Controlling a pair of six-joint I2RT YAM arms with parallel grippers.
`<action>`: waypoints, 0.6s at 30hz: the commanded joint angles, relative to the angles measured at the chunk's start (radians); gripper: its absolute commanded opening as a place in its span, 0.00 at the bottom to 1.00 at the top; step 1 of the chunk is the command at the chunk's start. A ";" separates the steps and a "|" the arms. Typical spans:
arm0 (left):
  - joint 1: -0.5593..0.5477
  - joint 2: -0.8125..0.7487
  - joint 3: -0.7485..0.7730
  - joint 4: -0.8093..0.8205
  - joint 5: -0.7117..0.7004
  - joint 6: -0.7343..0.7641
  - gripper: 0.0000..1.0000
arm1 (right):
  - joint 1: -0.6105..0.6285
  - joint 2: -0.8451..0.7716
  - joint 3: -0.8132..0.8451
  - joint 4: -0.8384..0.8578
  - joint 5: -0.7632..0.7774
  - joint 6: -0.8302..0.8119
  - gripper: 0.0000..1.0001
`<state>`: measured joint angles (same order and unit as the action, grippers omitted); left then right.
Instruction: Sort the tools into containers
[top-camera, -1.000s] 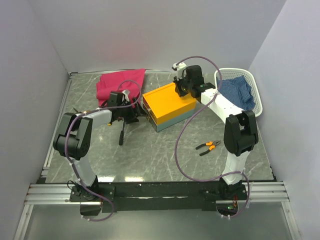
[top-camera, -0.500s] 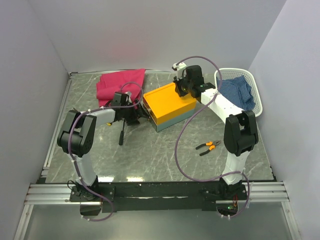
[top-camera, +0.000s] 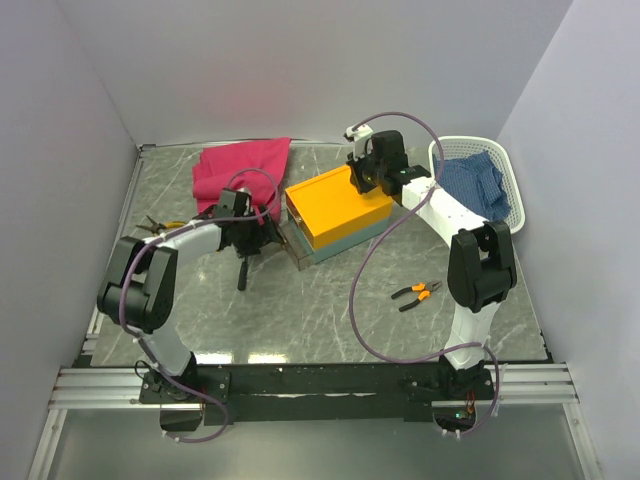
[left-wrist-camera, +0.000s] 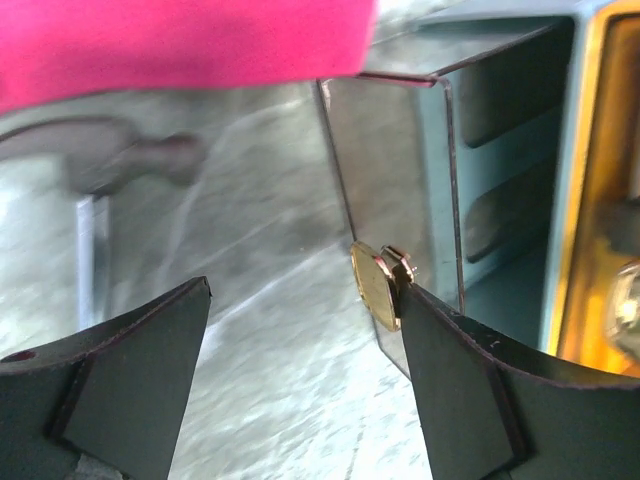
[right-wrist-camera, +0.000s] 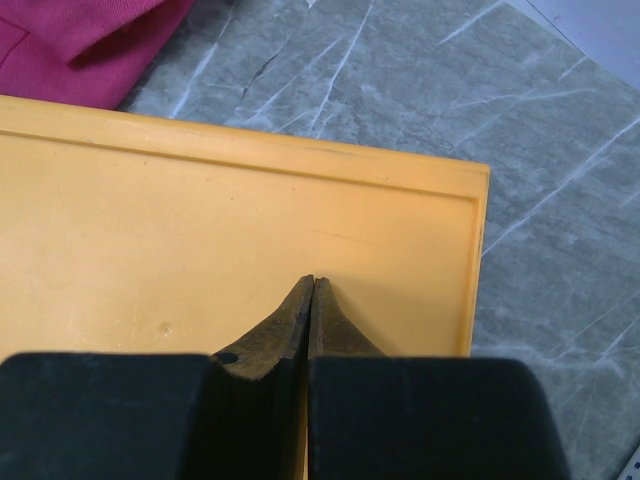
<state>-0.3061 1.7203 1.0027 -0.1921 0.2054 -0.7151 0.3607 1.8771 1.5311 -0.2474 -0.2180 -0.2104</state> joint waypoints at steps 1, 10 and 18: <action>0.030 -0.074 -0.087 -0.066 -0.064 0.055 0.82 | 0.012 0.036 -0.039 -0.188 0.002 0.003 0.00; 0.127 -0.168 -0.206 -0.063 -0.073 0.071 0.83 | 0.014 0.027 -0.046 -0.182 -0.006 0.012 0.00; 0.163 -0.263 -0.210 -0.009 0.012 0.094 0.86 | 0.017 0.030 -0.042 -0.181 -0.004 0.013 0.00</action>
<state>-0.1585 1.5131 0.7876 -0.1993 0.1917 -0.6746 0.3607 1.8771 1.5311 -0.2470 -0.2180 -0.2066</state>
